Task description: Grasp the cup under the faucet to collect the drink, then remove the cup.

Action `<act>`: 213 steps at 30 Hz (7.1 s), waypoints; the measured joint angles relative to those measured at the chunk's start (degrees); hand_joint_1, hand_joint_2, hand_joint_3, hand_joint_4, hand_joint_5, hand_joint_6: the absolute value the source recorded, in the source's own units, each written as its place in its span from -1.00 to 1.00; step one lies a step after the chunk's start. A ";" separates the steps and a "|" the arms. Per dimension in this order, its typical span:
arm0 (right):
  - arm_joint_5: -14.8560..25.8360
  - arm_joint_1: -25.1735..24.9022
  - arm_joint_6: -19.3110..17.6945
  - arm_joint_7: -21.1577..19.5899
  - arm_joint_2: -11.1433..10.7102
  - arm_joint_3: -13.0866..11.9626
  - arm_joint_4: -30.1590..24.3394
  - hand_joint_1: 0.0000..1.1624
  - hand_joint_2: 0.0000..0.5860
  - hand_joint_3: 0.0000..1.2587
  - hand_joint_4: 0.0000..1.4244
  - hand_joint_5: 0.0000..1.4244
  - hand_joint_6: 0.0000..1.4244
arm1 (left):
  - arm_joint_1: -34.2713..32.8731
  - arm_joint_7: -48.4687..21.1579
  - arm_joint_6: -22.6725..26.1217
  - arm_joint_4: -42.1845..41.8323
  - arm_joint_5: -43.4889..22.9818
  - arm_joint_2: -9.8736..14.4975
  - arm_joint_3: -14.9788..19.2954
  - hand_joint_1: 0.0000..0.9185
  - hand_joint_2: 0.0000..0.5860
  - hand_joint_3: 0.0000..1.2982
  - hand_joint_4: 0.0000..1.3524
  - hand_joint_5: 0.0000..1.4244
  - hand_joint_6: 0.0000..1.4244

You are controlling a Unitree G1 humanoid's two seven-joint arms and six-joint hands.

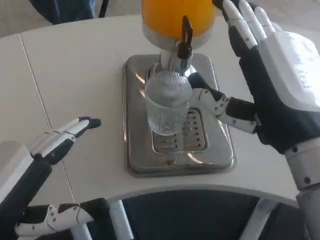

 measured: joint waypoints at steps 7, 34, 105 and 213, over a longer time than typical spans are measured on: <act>1.19 0.14 0.05 -5.01 -0.03 -0.04 2.27 -0.13 0.42 -0.94 -1.00 -1.00 -0.92 | 0.23 -0.68 0.00 -0.05 -0.10 0.00 0.29 -0.87 -0.63 -0.74 -0.94 -0.81 -0.62; 13.76 -4.84 0.40 -15.36 -4.11 -0.38 16.66 -0.19 0.42 -0.95 -1.00 -1.00 -0.87 | 1.48 -2.81 1.95 -2.61 -0.33 -0.41 0.27 -0.87 -0.63 -0.72 -0.94 -0.81 -0.60; 11.84 -16.63 0.28 -19.11 -2.14 17.86 31.92 -0.24 0.47 -0.98 -1.00 -1.00 -0.93 | -1.47 -4.76 5.42 -0.01 -2.61 -0.42 -0.29 -0.90 -0.62 -0.72 -0.93 -0.78 -0.59; -17.56 32.01 -4.09 24.27 1.28 5.05 -20.73 0.09 0.41 -0.95 -1.00 -1.00 -1.00 | -26.08 11.19 40.58 5.81 9.03 -26.49 -21.52 -0.56 -0.78 -1.00 -1.00 -0.67 -0.46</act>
